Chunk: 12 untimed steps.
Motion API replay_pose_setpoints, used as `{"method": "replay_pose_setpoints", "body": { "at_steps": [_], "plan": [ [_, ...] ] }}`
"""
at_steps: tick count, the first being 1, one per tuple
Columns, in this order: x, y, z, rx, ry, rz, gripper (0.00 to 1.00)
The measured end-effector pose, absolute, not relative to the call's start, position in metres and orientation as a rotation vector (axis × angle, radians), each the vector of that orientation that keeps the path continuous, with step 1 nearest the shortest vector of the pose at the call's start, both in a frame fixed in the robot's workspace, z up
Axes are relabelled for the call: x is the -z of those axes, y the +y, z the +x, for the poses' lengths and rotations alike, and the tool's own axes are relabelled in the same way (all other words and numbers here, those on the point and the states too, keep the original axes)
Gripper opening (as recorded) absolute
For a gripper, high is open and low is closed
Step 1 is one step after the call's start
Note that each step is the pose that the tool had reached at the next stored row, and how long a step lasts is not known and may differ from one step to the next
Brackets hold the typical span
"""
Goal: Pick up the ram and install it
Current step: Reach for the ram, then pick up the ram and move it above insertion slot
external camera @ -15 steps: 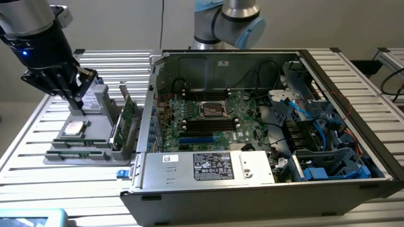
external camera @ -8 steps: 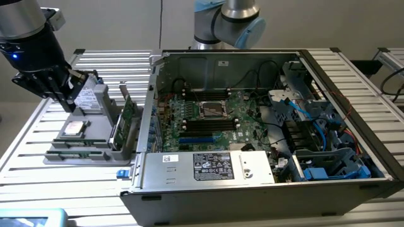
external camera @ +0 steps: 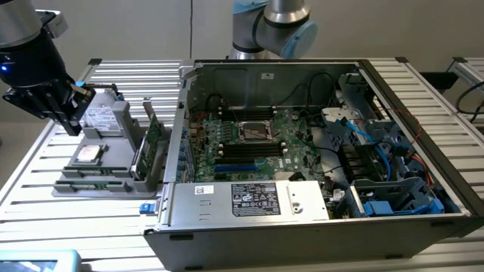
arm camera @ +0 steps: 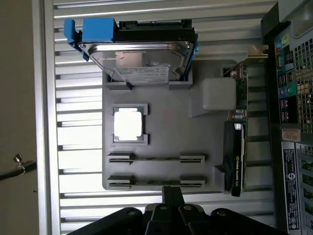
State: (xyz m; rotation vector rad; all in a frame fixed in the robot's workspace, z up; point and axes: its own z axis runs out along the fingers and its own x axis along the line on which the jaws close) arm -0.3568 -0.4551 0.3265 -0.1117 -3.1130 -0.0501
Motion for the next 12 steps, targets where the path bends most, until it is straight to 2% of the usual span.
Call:
{"method": "replay_pose_setpoints", "body": {
  "at_steps": [12],
  "plan": [
    [-0.3257,-0.4551,-0.3676,0.042,-3.114,-0.106,0.11]
  ]
}}
